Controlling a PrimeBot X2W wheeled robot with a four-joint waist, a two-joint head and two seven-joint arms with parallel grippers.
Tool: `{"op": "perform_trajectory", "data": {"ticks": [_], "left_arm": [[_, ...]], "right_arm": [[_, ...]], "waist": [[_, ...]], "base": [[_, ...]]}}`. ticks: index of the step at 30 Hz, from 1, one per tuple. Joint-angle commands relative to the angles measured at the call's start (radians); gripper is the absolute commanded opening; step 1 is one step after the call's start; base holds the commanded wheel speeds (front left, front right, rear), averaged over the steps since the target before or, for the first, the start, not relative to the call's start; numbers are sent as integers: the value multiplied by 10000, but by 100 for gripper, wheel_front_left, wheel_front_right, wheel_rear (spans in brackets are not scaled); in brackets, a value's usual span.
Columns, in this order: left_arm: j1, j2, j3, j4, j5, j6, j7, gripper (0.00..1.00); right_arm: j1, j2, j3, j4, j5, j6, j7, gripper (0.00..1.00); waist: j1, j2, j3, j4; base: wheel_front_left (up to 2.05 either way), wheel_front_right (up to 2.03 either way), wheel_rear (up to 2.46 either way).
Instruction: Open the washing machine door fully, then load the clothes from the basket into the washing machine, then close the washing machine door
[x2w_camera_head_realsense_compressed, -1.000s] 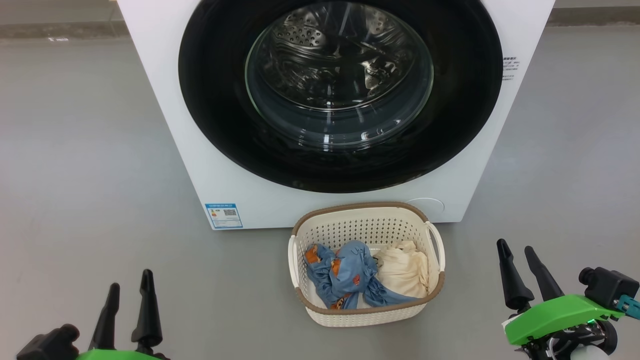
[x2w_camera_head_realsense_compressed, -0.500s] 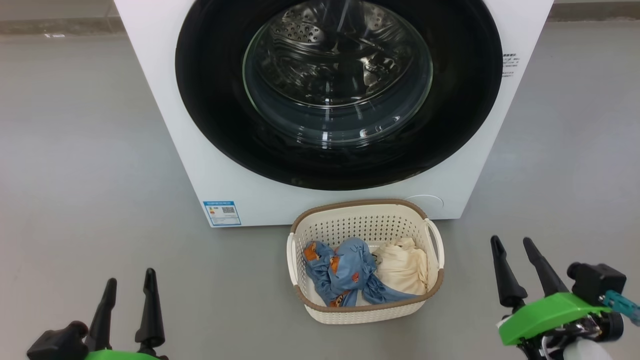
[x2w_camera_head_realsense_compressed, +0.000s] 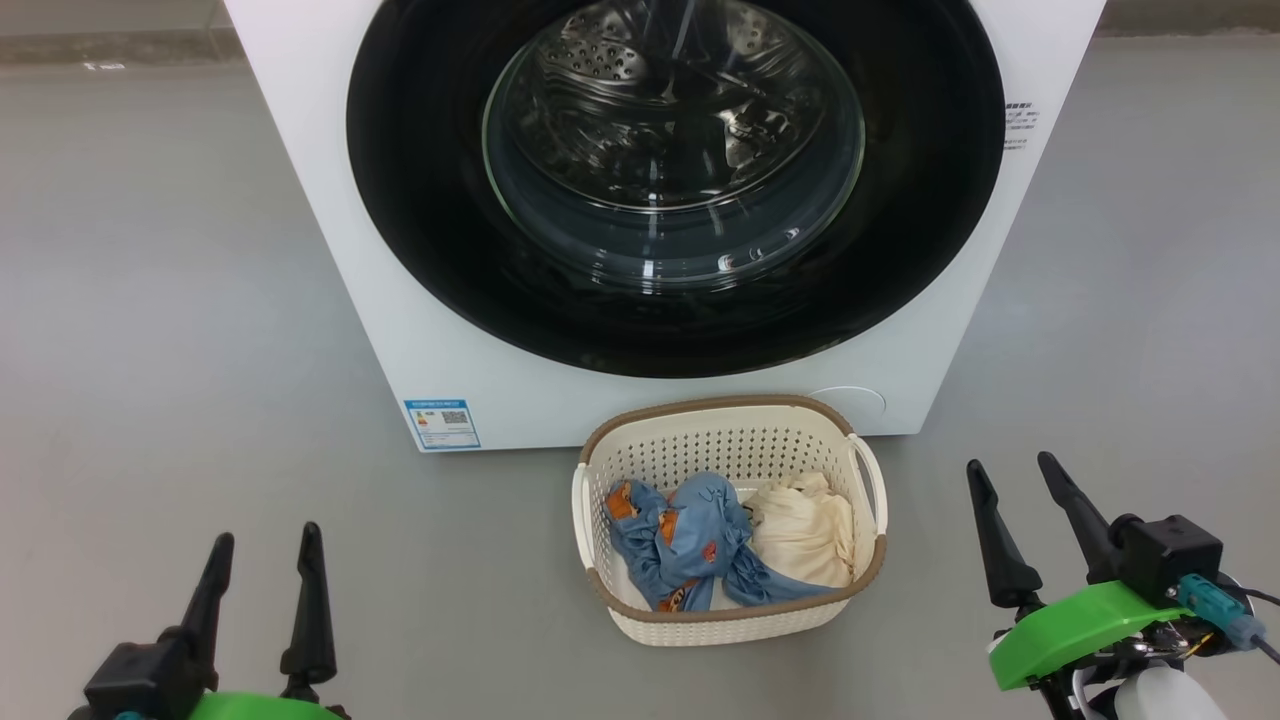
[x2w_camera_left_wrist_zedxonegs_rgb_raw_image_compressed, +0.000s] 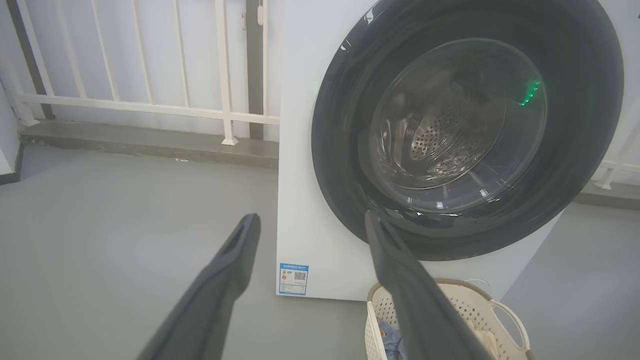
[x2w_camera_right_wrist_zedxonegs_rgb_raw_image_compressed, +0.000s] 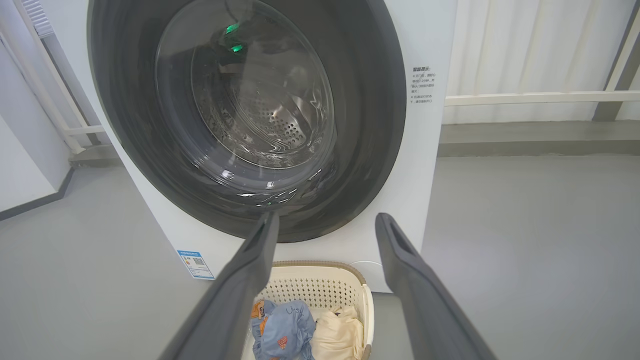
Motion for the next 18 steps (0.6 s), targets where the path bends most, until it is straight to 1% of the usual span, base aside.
{"op": "perform_trajectory", "data": {"ticks": [1,8,12,18], "left_arm": [[-408,272,241,-183,382,6,-164,100],[-386,322,212,-170,1198,6,-369,100],[-380,318,205,-117,1420,6,-486,100],[-375,334,41,249,614,6,-488,100]], "right_arm": [[-436,-152,284,-215,-379,52,-188,100],[-432,-201,375,-230,-1190,56,-395,100],[-422,-217,409,-240,-1637,58,-513,100],[-306,-136,206,-293,-1532,58,-515,100]], "waist": [[-1,0,-26,6],[-1,0,-117,8],[-1,0,-146,5],[-1,0,-160,-14]], "base": [[0,0,0],[0,0,0],[0,0,0],[0,0,0]]}}
